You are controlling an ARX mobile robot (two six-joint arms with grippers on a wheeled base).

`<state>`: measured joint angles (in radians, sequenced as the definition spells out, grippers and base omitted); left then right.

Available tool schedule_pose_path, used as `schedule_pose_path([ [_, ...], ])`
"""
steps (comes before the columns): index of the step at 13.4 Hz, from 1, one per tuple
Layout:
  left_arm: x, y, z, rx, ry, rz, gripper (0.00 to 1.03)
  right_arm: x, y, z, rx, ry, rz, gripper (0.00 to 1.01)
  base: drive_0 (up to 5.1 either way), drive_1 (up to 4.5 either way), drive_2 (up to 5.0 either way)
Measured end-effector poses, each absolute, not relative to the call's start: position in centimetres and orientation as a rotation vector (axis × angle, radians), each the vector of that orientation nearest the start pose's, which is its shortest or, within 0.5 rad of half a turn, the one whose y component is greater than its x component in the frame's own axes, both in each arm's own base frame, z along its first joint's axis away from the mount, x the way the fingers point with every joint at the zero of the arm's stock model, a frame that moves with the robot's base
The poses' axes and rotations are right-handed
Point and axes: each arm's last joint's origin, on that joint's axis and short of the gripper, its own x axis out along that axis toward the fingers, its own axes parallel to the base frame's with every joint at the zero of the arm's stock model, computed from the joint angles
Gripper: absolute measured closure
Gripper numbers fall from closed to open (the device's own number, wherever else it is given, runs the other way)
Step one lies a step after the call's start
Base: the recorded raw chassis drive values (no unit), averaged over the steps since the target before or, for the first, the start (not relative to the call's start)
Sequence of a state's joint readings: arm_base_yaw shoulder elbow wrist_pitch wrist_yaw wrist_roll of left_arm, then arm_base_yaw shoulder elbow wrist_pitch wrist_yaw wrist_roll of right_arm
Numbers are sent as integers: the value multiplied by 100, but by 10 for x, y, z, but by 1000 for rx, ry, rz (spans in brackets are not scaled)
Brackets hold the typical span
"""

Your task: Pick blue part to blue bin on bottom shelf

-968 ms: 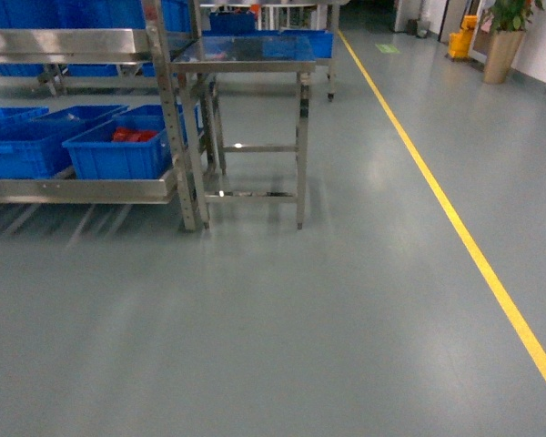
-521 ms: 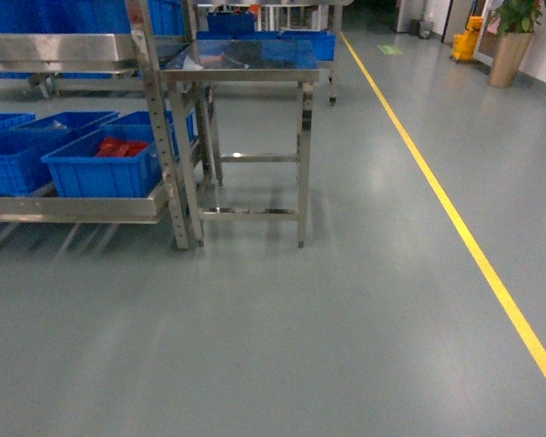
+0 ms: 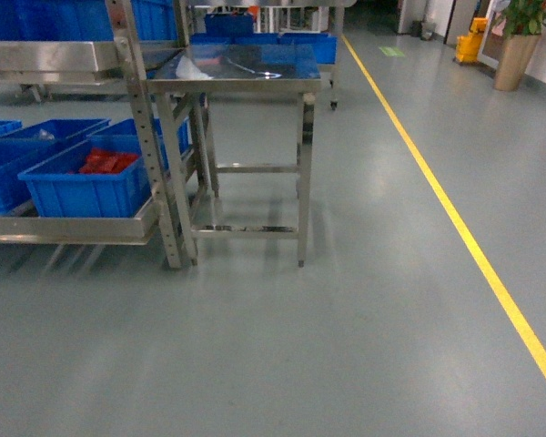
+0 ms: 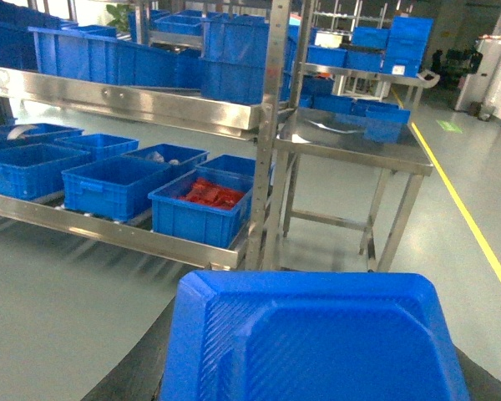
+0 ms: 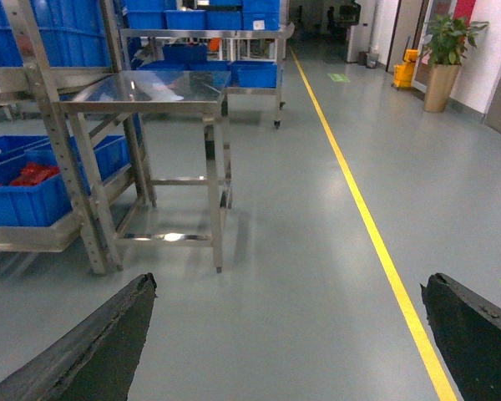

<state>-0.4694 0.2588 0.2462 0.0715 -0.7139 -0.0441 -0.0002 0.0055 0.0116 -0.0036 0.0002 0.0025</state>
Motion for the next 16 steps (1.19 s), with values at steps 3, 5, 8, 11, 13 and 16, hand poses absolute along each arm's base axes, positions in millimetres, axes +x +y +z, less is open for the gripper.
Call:
schedule_pose_path([
  [3, 98, -28, 233, -74, -51, 243, 60, 97, 0, 167, 2, -3, 0, 3, -1, 421, -422],
  [5, 98, -28, 233, -76, -53, 244, 60, 97, 0, 167, 2, -3, 0, 3, 3, 424, -419],
  [8, 98, -28, 233, -74, -50, 244, 60, 97, 0, 167, 2, -2, 0, 3, 7, 429, -416],
  [11, 98, -28, 233, -73, -49, 245, 60, 97, 0, 166, 2, 0, -1, 3, 10, 432, -412],
  [13, 98, -28, 233, -73, -48, 245, 60, 97, 0, 166, 2, 0, 0, 3, 8, 431, -414],
  [16, 98, -28, 233, -74, -50, 245, 60, 97, 0, 166, 3, 0, -1, 3, -4, 417, -425],
])
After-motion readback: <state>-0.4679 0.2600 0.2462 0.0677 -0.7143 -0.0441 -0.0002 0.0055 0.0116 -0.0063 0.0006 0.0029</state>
